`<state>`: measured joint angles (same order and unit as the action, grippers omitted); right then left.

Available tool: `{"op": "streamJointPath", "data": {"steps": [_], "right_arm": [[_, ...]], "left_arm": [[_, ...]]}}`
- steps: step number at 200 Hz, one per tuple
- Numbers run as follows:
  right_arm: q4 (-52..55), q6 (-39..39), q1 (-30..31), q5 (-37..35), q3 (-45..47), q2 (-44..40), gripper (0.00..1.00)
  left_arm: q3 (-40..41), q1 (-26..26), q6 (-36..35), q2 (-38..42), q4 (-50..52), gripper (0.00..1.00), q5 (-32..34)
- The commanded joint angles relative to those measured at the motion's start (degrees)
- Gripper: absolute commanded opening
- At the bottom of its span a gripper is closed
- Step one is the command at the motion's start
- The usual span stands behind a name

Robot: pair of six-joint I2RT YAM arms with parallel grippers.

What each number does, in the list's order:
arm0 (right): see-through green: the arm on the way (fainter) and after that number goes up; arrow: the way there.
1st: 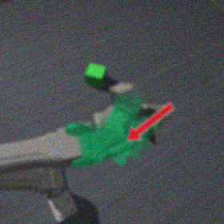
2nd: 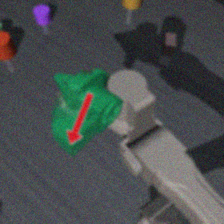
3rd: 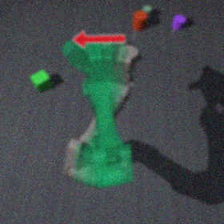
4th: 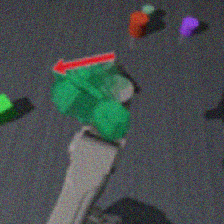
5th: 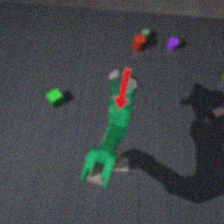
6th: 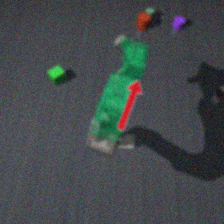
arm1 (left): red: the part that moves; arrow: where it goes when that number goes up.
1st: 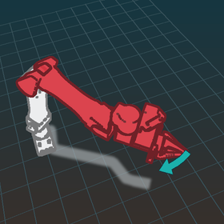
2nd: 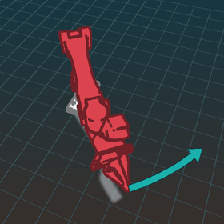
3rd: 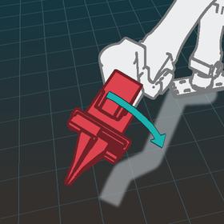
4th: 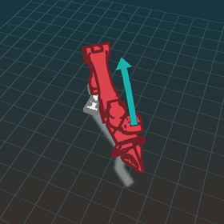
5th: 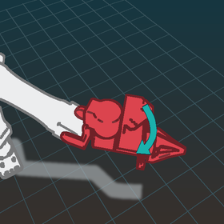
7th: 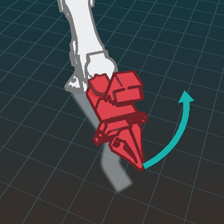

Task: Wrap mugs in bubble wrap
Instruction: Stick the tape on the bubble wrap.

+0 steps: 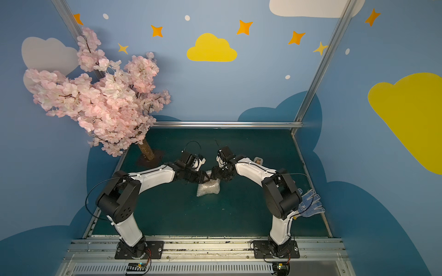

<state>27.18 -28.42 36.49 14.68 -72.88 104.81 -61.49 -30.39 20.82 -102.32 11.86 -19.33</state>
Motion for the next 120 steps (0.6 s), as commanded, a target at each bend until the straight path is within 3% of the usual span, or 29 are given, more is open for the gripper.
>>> {"op": "streamJointPath", "data": {"steps": [1, 120], "right_arm": [[-4.74, 0.20, -1.15, 0.41, 1.07, -3.26, 0.66], [-8.95, -0.13, -2.02, 6.00, 0.45, -2.15, 0.66]], "left_arm": [[0.76, -0.14, -1.00, -0.76, 2.90, 0.49, 0.33], [0.24, -0.06, -1.15, -0.77, 3.35, 0.49, 0.36]]}}
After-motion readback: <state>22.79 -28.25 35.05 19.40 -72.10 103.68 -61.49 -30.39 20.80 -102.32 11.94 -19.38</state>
